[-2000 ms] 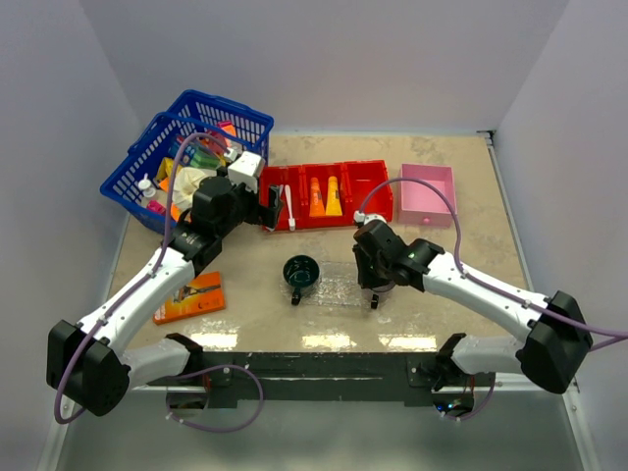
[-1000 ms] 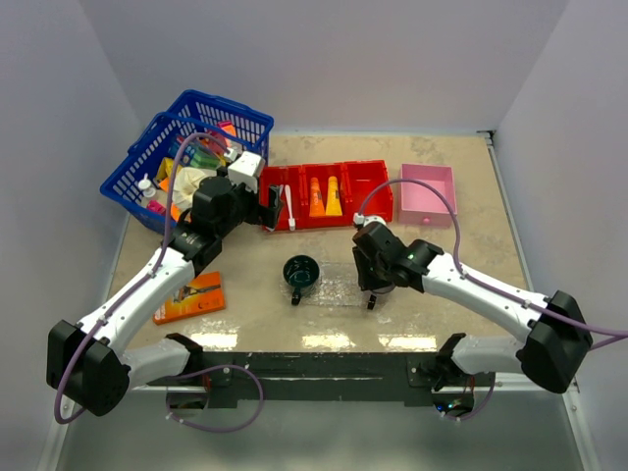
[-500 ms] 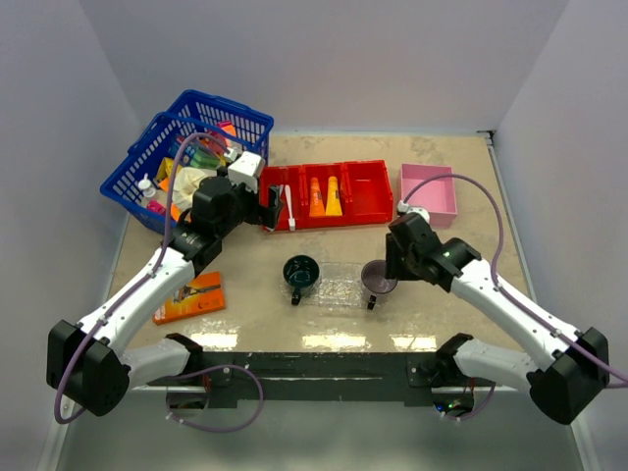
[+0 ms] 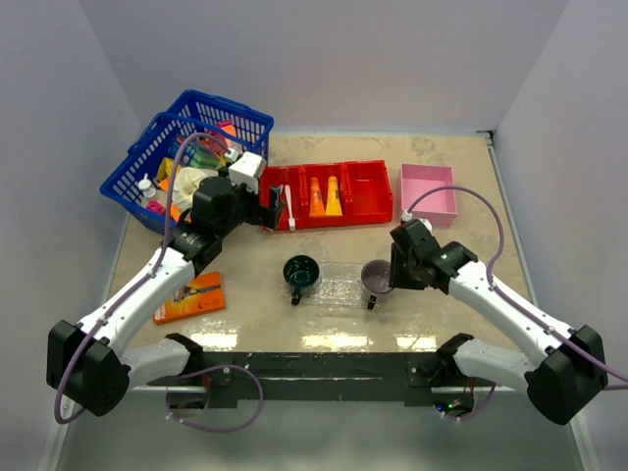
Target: Prepare toiletry sets of a toothbrush and toothpaste on the tray
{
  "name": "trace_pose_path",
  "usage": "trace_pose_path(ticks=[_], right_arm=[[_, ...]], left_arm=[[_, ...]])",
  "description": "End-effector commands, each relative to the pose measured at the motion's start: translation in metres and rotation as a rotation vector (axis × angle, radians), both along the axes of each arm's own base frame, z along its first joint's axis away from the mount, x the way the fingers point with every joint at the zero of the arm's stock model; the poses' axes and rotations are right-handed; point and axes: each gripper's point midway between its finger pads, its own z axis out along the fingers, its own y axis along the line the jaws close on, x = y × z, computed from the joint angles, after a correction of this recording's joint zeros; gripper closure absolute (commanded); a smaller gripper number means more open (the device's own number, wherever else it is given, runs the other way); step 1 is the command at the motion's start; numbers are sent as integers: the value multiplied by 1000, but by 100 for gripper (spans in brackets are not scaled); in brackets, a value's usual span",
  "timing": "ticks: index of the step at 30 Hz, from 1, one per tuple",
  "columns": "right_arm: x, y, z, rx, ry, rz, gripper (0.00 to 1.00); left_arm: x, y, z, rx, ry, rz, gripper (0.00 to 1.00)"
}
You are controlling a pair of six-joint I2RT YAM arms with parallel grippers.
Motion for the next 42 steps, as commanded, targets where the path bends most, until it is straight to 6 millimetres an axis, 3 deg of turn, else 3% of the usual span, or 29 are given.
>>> trace_pose_path(ticks=[1,20,36,39,42], right_arm=[[-1,5,-1,42,3,-28,65],[4,1,-5,-4,8,-22,85],[6,6,-9,8,14,-17,86],[6,7,-9,15,15,-16,82],[7,7,-5,17,5,-18,73]], left_arm=[[1,-4,19,-36,-47,-12,0],[1,-4,20,-37,-48,-14,0],[2,-3,18,-34,-46,-11,0],[2,-3,18,-34,-46,-11,0],[1,-3,18,-33,-45,-10,0]])
